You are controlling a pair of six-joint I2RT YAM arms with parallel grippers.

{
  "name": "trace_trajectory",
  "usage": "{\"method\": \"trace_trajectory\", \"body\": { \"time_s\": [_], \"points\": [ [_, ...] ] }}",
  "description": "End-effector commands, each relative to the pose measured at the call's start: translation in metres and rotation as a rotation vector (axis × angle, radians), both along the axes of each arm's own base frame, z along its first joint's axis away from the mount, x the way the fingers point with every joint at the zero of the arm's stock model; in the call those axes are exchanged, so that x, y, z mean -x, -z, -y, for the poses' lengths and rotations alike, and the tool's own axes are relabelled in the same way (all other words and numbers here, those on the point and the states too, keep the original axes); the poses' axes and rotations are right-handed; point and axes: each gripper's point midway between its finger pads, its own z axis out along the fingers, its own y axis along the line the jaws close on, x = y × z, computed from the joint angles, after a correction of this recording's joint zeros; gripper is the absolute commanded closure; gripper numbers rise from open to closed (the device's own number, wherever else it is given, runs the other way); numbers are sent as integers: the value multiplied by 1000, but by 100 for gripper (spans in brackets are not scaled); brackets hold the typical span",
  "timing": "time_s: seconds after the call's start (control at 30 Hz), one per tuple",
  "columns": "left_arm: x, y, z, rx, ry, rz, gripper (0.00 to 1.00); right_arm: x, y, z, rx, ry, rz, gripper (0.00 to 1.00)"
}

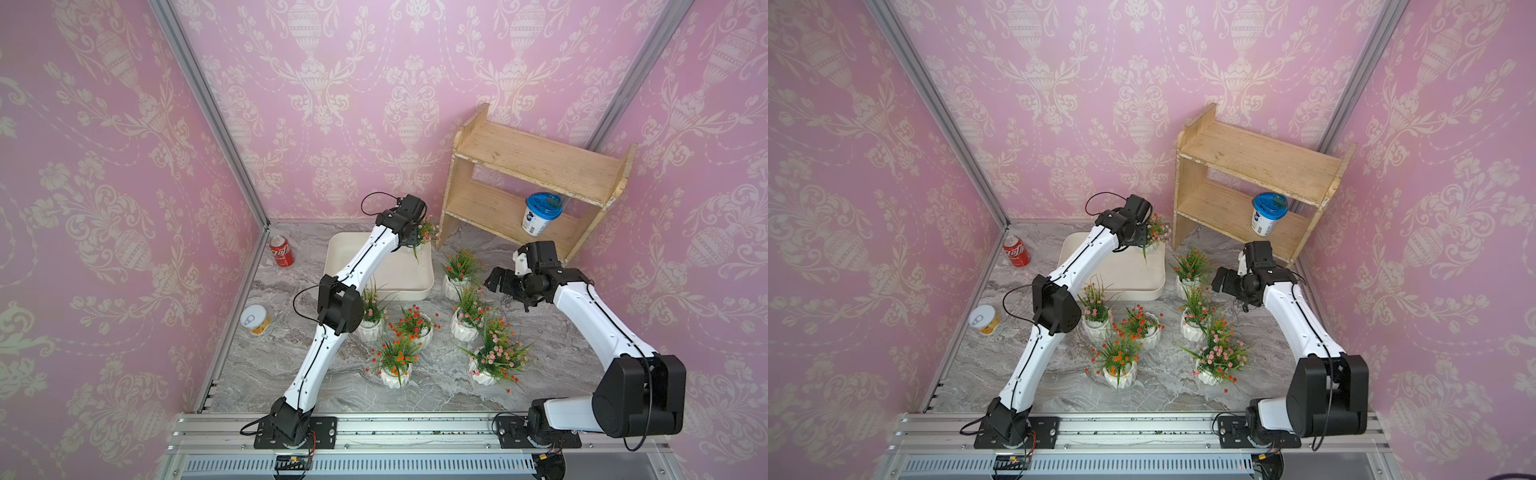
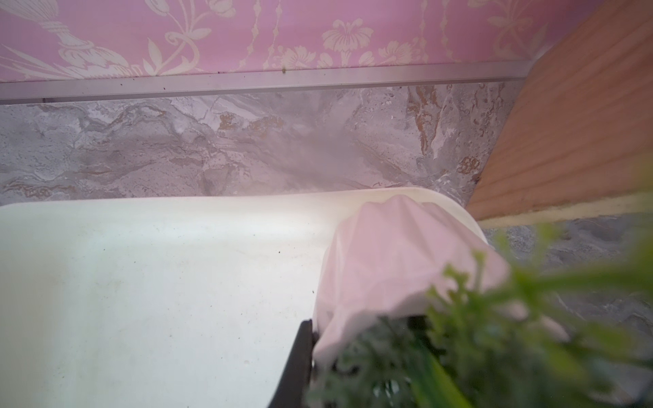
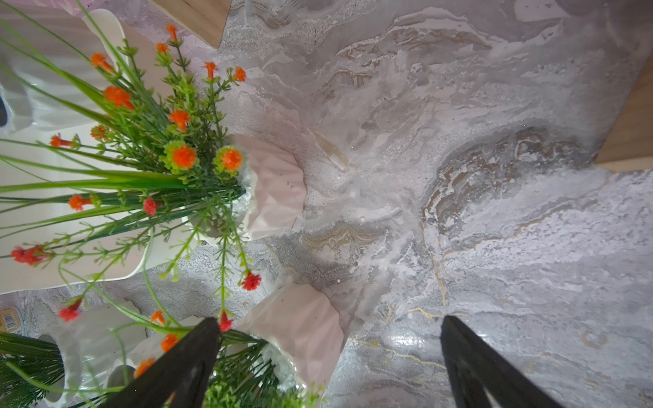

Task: Put the potted gypsophila into the storage box
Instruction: Place the baby's breath potted plant at the storage box.

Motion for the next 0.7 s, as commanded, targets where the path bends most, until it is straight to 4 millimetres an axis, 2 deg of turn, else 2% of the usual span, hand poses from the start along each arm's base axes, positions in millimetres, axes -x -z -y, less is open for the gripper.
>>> {"method": "trace_trajectory", "body": {
  "time_s": [0.0,0.37,0.67],
  "points": [
    [-14,-5,2,17,-23,63,100,-1,7,3,7,-7,-12,0],
    [-14,12,5,30,-29,31,100,1,15,4,1,-8,-29,0],
    [-14,19,10,57,-31,17,100,3,14,4,-4,-7,-28,0]
  ]
}}
